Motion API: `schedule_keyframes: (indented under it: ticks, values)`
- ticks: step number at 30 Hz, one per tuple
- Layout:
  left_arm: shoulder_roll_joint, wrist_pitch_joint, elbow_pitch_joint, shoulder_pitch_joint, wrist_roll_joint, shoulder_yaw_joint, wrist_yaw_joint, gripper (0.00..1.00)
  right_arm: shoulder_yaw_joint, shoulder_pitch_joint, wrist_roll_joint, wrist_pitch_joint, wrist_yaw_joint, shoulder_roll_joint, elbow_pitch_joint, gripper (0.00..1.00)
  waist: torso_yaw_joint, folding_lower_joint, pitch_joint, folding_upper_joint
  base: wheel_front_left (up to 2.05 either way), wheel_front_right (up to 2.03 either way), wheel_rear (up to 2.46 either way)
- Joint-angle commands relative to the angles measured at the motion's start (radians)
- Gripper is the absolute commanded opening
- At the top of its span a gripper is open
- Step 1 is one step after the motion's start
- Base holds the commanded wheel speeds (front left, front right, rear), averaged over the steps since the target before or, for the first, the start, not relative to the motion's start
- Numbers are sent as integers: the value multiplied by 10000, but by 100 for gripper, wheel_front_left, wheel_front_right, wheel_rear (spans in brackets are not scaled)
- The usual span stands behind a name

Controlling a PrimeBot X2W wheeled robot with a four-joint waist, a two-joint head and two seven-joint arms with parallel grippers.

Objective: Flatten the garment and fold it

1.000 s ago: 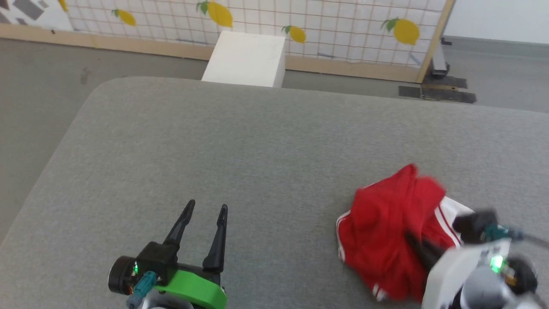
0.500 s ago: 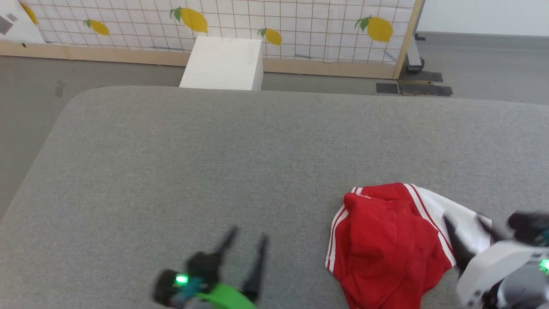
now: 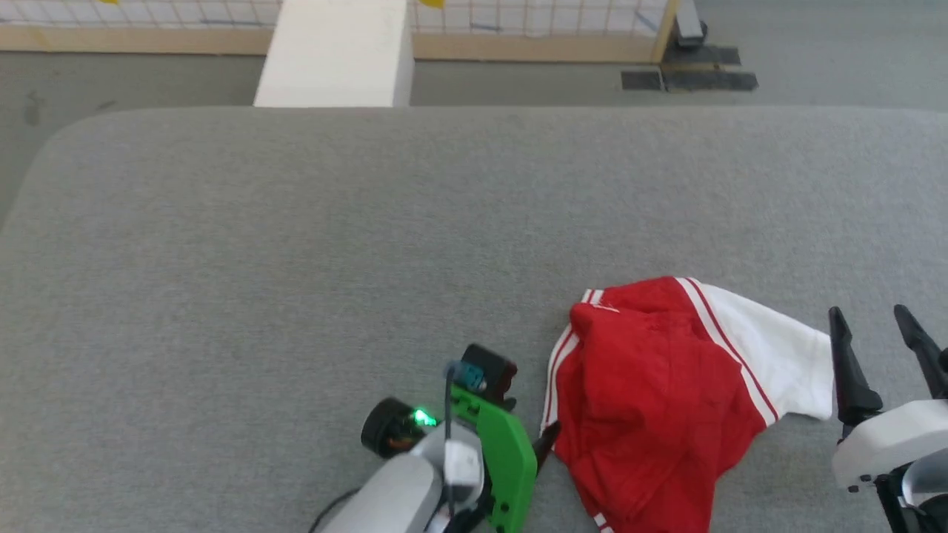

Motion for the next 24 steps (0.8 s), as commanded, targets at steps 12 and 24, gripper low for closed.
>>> schedule_keyframes:
  ticks: [12, 24]
  values:
    - [-24, 1095, 1237, -1039, -886, -1117, 63, 0, -32, -436, -254, -494, -15, 351, 488, 100, -540, 0, 627, -1, 0, 0, 0]
    - [2369, -1737, -1155, -548, -806, 1036, 960, 0, 296, -83, -271, -360, -15, 335, 710, 100, 395, 0, -445, -1, 0, 0, 0]
